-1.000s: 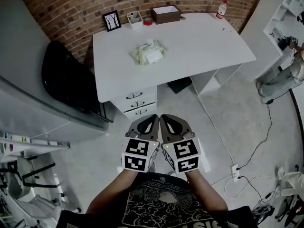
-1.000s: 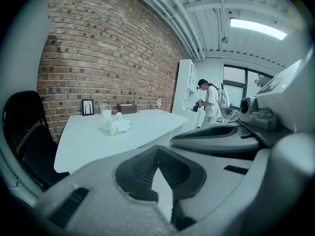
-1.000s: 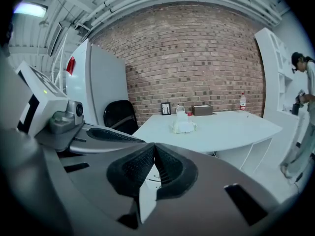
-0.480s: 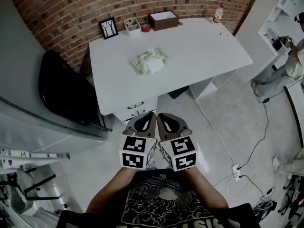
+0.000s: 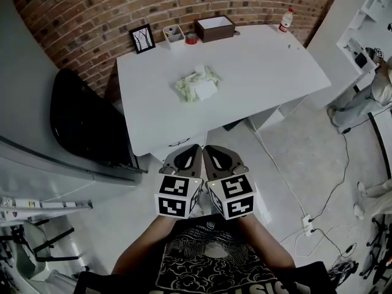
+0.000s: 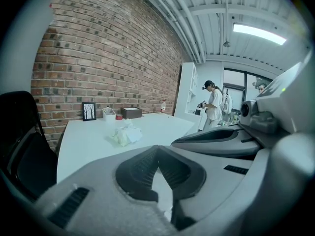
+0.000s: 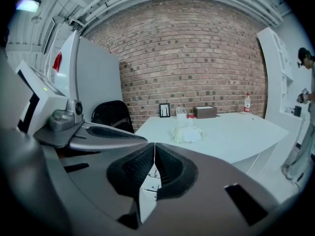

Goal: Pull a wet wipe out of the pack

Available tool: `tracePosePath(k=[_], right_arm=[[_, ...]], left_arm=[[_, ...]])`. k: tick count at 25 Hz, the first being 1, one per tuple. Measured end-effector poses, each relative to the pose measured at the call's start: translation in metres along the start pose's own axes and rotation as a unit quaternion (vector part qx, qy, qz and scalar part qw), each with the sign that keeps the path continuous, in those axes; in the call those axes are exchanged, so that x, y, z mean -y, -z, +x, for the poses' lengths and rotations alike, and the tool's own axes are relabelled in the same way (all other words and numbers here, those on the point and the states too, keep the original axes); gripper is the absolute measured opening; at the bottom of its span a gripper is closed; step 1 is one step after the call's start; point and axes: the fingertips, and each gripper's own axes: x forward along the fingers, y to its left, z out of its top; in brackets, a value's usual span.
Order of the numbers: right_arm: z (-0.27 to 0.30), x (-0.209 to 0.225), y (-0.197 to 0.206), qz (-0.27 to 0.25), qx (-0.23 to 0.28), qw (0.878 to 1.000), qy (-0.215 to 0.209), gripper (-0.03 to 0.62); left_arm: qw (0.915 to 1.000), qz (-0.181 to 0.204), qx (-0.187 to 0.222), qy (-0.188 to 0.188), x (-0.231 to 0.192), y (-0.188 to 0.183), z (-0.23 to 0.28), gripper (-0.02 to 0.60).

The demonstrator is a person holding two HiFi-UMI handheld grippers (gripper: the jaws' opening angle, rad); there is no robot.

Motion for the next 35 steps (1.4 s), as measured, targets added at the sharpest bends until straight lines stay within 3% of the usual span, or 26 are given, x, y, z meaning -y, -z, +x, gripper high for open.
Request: tracePosePath(k=[17, 35], right_arm=[[0.08, 0.054, -0.022, 0.009, -0.011, 1.0, -0.025, 0.018], [0.168, 0.129, -0.053, 0.005, -0.035, 0.997, -0.064, 0.018]], left_arm=[[0.9996, -0.016, -0.014, -0.019, -0.05, -0.022, 0.083, 0.011], [0.9956, -0.058, -0.035, -0.065, -0.103, -0.051, 0.177, 0.011]])
